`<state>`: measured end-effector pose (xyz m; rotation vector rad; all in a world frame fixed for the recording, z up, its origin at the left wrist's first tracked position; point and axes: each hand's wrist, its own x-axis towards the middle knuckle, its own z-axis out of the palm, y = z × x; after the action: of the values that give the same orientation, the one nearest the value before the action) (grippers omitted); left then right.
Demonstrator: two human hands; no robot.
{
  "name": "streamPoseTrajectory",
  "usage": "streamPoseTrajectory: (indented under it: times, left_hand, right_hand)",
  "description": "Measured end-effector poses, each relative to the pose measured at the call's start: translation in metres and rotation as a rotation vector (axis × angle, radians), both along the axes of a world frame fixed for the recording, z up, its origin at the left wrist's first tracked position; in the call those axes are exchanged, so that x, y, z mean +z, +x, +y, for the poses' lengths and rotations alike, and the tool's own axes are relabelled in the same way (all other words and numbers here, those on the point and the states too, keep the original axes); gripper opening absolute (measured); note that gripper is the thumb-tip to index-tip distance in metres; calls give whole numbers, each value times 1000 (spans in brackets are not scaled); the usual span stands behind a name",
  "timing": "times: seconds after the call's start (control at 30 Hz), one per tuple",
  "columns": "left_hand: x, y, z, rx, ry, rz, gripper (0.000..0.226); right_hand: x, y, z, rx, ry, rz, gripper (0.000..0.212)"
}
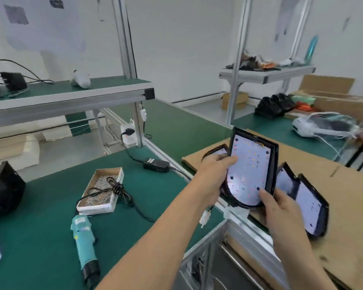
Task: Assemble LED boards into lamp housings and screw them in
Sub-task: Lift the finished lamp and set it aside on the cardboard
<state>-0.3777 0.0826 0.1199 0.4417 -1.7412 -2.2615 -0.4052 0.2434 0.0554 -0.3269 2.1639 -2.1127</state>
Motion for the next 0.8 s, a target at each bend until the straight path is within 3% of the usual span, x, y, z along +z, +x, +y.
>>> streamPoseTrajectory:
  times: [0.2,0.33,0.6,0.8]
  left_hand:
    - [-12,-69,75,-202,-172,-145,60]
    - [-22,-91,115,-275,-138,-179,54]
    - [-60,-101,172,-292,18,-200,58]
    - [-72,-100,188,-352,-59,-220,63]
  right_hand:
    - [-16,-35,66,-315,-23,-144,17]
    - [-33,-54,101,-458,25,-192,18]
    - [-67,-86,150,-559,236,-276,21]
    - [-83,-86,157,-545,323,-306,13]
